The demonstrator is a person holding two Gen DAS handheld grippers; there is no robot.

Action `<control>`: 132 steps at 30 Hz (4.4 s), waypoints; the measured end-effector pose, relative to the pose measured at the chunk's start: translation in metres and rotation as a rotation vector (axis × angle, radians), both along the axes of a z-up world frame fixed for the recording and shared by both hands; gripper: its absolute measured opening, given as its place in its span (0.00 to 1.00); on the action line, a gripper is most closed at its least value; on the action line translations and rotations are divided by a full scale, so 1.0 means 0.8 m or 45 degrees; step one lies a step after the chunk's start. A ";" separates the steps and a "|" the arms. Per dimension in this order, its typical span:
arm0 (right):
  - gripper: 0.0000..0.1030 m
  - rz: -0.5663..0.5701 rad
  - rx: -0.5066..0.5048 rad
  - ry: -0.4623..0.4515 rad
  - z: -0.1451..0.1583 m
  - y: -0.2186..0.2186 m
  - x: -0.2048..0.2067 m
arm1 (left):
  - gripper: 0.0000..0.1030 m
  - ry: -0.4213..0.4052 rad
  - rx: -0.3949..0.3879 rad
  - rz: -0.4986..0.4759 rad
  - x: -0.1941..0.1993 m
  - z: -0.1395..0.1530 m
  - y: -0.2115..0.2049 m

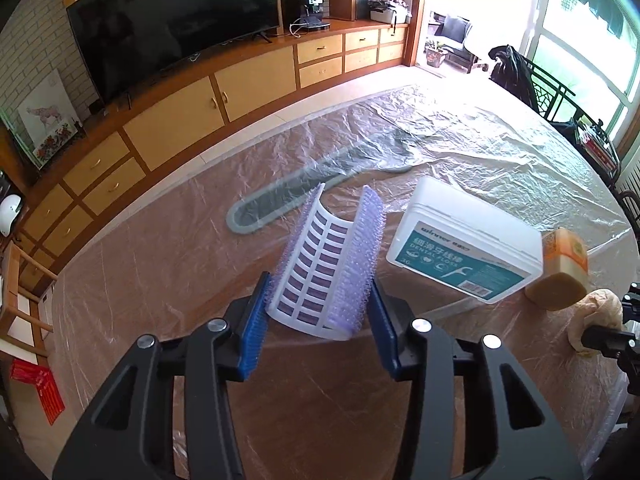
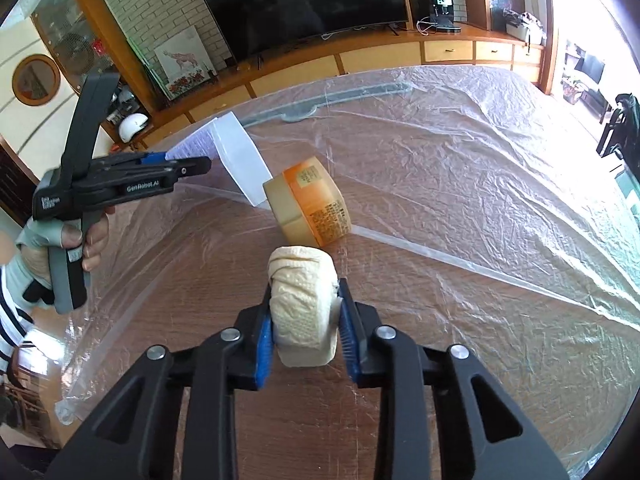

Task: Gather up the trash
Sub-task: 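Grasp the lavender rack with the left gripper while the right gripper grasps the white tissue bundle, then carry the lavender rack and tissue bundle over the black bin with both grippers, then open both grippers to drop the rack and tissue bundle into the bin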

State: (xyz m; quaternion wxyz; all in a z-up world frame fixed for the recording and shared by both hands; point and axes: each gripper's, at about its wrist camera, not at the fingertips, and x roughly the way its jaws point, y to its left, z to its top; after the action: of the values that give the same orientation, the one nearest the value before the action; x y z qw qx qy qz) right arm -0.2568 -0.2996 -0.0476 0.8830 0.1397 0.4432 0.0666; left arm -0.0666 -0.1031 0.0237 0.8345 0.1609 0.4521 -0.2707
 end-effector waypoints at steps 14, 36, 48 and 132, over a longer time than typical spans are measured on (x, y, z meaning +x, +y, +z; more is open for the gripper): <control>0.22 0.015 0.152 -0.017 0.004 -0.030 0.006 | 0.45 0.036 -0.114 0.153 -0.049 0.016 0.026; 0.22 0.179 0.149 -0.071 0.040 -0.047 -0.048 | 0.45 0.021 -0.220 0.252 -0.206 0.039 0.016; 0.22 0.275 0.157 -0.089 0.057 -0.058 -0.104 | 0.45 0.048 -0.247 0.274 -0.275 0.037 0.015; 0.25 0.552 -0.090 0.247 -0.096 -0.022 -0.226 | 0.45 0.316 0.077 0.060 -0.423 -0.102 -0.061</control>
State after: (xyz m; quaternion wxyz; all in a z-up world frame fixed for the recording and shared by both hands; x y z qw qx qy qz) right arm -0.4376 -0.3169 -0.1244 0.8057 0.0159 0.5475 0.2254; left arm -0.4054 -0.1517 -0.0577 0.7731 0.1405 0.5635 -0.2550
